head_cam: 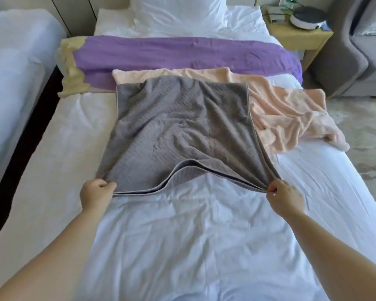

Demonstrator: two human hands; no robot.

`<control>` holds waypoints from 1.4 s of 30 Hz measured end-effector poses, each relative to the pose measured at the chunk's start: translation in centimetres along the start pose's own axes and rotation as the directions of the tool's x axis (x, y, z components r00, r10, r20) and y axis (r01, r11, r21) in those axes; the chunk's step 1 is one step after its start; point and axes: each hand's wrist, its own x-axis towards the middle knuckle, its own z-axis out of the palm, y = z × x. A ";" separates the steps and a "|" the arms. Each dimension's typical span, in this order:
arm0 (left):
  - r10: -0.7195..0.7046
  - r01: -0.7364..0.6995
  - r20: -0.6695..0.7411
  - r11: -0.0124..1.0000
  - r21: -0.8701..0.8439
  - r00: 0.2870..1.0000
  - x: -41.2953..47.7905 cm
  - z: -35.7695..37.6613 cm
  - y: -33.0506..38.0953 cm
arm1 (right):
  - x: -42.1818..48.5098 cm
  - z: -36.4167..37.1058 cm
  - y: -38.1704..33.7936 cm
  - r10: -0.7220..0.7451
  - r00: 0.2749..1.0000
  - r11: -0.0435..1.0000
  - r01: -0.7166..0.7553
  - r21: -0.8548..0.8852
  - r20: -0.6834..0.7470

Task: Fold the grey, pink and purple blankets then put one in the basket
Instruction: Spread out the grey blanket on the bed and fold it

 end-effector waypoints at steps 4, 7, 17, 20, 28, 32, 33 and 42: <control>-0.085 0.080 -0.061 0.994 -0.071 0.995 -2.0 0.4 -2.4 | -1.7 1.5 1.9 0.064 0.997 0.989 -0.059 -0.138 0.031; -0.179 0.157 -0.113 0.970 -0.184 0.977 -3.3 0.6 -3.5 | -2.1 2.9 1.6 0.049 0.995 0.989 -0.036 -0.145 0.086; -0.395 0.347 0.037 0.752 -0.561 0.918 -3.9 -0.4 -5.4 | -6.4 9.0 -9.2 -0.345 0.913 0.935 0.316 0.159 0.216; -0.374 0.292 -0.006 0.733 -0.614 0.927 -3.2 -1.1 -5.7 | -8.0 10.7 -13.3 -0.493 0.850 0.870 0.475 0.133 0.186; -0.293 0.296 0.098 0.775 -0.559 0.951 0.3 -1.8 -8.7 | -10.6 17.1 -19.9 -0.632 0.769 0.758 0.639 -0.126 0.097; -0.197 0.228 0.116 0.805 -0.548 0.973 1.0 -2.6 -9.9 | -11.5 19.3 -21.6 -0.618 0.786 0.777 0.612 -0.146 0.002; -0.198 0.228 0.115 0.811 -0.539 0.973 1.3 -3.0 -10.8 | -11.9 19.5 -21.9 -0.620 0.784 0.782 0.612 -0.120 -0.041; -0.247 0.377 0.294 0.726 -0.575 0.923 2.3 -3.1 -15.7 | -15.6 19.4 -23.2 -0.597 0.800 0.800 0.587 -0.127 -0.060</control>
